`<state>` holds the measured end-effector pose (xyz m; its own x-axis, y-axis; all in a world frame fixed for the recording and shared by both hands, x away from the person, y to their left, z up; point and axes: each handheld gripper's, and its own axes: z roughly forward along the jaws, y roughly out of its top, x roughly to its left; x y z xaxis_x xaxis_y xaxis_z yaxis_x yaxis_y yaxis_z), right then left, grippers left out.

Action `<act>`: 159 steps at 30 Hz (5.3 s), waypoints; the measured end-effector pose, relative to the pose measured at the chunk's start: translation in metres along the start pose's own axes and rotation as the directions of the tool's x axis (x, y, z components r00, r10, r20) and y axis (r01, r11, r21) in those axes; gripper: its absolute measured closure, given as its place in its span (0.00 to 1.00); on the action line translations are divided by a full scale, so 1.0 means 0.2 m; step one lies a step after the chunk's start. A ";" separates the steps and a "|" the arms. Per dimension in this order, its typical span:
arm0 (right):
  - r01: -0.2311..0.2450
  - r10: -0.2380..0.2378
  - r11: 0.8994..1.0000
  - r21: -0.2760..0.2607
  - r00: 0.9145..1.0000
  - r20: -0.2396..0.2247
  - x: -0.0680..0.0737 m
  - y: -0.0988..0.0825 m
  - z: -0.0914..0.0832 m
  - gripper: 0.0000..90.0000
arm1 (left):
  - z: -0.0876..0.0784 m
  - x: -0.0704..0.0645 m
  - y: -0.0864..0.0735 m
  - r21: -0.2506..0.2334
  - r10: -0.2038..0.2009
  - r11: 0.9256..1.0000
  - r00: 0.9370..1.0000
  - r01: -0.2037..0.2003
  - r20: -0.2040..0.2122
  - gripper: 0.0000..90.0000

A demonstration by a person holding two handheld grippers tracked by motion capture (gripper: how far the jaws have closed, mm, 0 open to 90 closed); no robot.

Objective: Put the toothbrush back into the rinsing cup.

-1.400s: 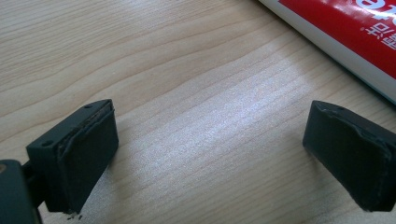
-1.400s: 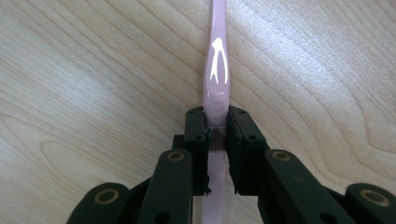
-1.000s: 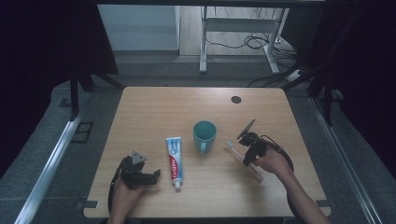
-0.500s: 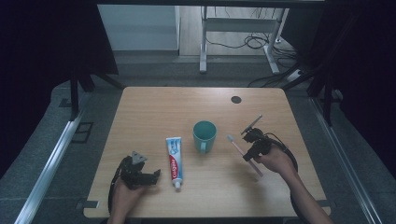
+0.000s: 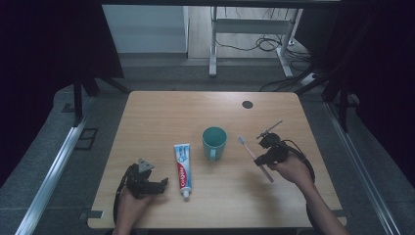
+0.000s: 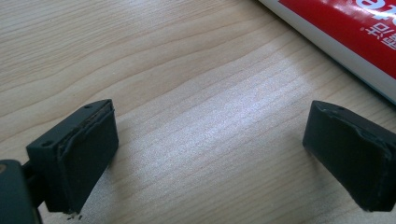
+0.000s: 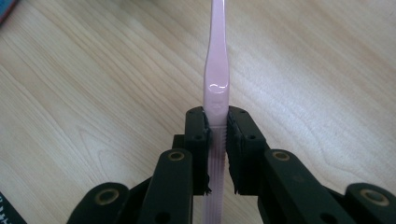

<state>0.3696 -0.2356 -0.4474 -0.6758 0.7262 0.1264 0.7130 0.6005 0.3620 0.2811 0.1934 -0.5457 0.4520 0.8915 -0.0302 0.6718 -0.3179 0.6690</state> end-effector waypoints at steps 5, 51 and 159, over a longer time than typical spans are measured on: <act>0.008 -0.008 0.999 -0.049 1.000 -0.002 0.01 0.00 -0.02 0.87 | 0.00 0.00 0.00 0.001 0.000 1.000 1.000 0.000 0.001 0.04; 0.062 -0.085 0.881 -0.469 0.996 -0.028 0.09 0.16 -0.17 0.87 | 0.00 0.00 0.00 -0.001 0.006 1.000 1.000 -0.006 0.000 0.04; 0.059 -0.095 0.876 -0.478 0.994 -0.052 0.20 0.48 0.32 0.87 | 0.00 0.00 0.00 0.003 0.005 1.000 1.000 -0.005 0.004 0.03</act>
<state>0.4227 -0.1275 -0.4656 -0.7492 0.6476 0.1392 0.4958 0.4090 0.7661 0.2815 0.1937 -0.5454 0.4580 0.8885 -0.0298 0.6711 -0.3235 0.6671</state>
